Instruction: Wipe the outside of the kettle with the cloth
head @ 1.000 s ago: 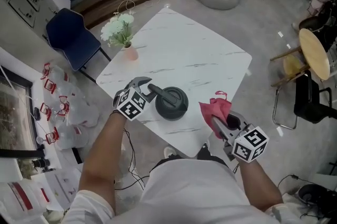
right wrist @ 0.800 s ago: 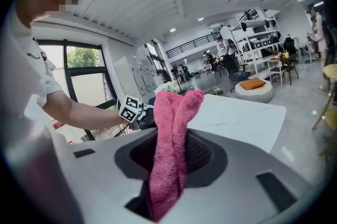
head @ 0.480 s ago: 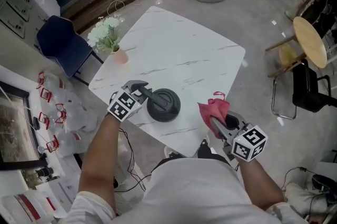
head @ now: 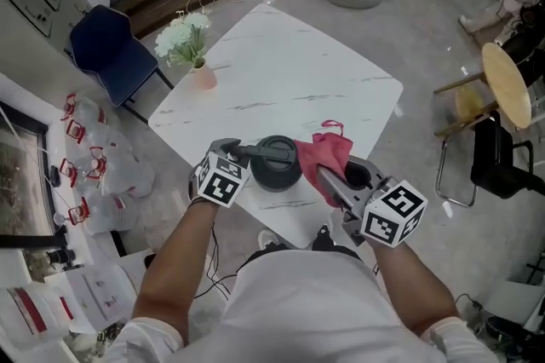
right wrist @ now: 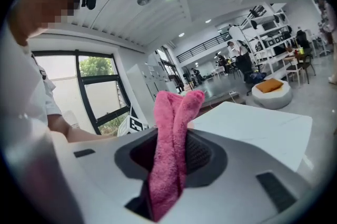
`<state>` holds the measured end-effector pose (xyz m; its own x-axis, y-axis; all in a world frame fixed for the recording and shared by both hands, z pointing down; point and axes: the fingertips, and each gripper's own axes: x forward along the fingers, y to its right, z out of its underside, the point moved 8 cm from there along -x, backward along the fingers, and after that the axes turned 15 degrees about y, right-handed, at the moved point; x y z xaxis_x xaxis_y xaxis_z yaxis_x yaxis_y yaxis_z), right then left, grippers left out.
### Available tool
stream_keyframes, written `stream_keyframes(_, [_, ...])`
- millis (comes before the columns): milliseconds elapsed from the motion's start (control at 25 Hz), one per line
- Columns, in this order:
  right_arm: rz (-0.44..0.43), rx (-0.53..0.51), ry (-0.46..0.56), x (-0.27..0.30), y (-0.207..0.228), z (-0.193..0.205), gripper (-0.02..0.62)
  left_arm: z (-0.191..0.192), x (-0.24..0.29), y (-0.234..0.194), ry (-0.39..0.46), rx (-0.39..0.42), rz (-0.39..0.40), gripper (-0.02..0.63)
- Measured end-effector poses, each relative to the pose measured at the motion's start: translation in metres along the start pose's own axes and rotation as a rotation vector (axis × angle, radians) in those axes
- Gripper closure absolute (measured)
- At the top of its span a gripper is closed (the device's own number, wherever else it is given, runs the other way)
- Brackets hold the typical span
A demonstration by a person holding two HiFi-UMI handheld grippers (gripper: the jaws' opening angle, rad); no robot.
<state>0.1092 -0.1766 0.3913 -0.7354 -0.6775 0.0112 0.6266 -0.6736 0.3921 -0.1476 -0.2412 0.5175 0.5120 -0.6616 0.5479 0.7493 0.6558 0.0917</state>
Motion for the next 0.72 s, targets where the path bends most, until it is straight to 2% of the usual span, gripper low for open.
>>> stream_keyframes(120, [-0.087,-0.045,-0.041,0.04,-0.027,-0.002,0.483,0.006,-0.006,0.007,0.016,-0.016,-0.063,0.508])
stream_keyframes(200, [-0.136,-0.081,-0.081,0.07,-0.046,0.004,0.483,0.013,-0.012,0.009,0.018,-0.055,-0.106,0.508])
stream_keyframes(320, [-0.171,-0.105,-0.17,0.107,-0.066,0.024,0.483,0.021,-0.02,0.017,0.017,-0.107,-0.173,0.508])
stream_keyframes(400, [-0.167,-0.13,-0.236,0.119,-0.07,0.038,0.483,0.023,-0.025,0.025,0.017,-0.131,-0.212,0.514])
stream_keyframes(520, [-0.13,-0.237,-0.317,0.12,-0.066,0.053,0.485,0.026,-0.031,0.034,0.033,-0.141,-0.246,0.517])
stream_keyframes(720, [-0.092,-0.41,-0.387,0.119,-0.054,0.063,0.488,0.033,-0.034,0.029,0.126,-0.128,-0.218,0.517])
